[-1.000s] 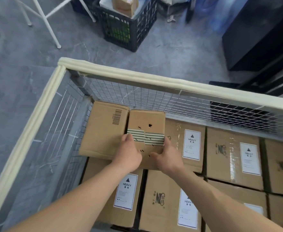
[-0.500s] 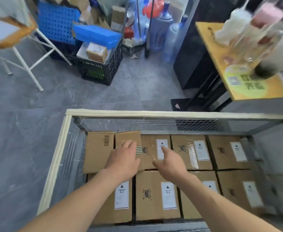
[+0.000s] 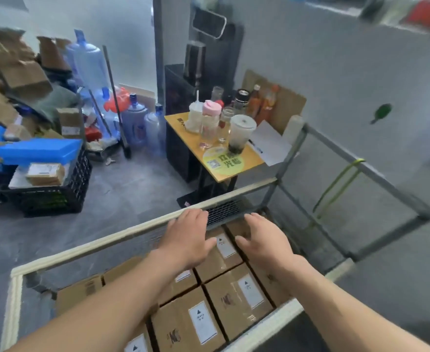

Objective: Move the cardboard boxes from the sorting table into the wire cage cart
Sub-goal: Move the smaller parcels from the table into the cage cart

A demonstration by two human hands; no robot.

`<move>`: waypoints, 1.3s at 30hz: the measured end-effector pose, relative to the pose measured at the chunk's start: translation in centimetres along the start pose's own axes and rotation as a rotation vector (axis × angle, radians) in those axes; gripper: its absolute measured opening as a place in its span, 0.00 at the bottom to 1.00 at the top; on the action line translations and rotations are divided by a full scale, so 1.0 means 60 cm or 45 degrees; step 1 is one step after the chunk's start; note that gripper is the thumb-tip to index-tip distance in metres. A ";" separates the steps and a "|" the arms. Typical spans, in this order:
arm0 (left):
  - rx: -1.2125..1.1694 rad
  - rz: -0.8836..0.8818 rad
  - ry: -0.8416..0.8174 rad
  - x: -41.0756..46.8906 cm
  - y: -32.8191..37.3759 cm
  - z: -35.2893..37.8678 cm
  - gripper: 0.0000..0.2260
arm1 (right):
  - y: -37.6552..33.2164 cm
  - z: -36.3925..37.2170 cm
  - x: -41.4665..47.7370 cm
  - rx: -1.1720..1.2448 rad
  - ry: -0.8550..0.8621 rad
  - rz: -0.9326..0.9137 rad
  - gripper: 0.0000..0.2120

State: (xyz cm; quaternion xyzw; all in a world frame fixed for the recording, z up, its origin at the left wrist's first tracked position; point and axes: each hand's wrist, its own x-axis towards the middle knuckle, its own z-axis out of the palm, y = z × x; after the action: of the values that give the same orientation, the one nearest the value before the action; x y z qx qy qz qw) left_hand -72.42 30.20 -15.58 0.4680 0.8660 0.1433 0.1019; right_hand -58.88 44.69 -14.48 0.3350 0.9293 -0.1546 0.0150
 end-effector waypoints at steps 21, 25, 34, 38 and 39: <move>0.002 0.721 0.107 -0.141 0.619 0.009 0.33 | 0.406 -0.239 -0.503 -0.014 0.419 0.572 0.33; 0.001 0.839 0.063 -0.173 0.700 0.025 0.32 | 0.449 -0.251 -0.590 -0.023 0.466 0.712 0.34; -0.053 1.222 -0.071 -0.253 0.831 0.069 0.33 | 0.479 -0.237 -0.780 -0.016 0.587 1.107 0.36; -0.084 1.398 -0.141 -0.302 0.870 0.083 0.32 | 0.459 -0.225 -0.857 -0.046 0.630 1.286 0.36; -0.092 1.435 -0.163 -0.317 0.879 0.087 0.32 | 0.453 -0.223 -0.876 -0.057 0.635 1.327 0.35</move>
State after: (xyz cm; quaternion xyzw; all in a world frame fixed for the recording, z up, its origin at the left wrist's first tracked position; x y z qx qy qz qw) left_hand -19.31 42.46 -1.54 0.8618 0.4692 0.1764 0.0778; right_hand -0.09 35.98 -2.37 0.7743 0.6202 -0.0233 -0.1234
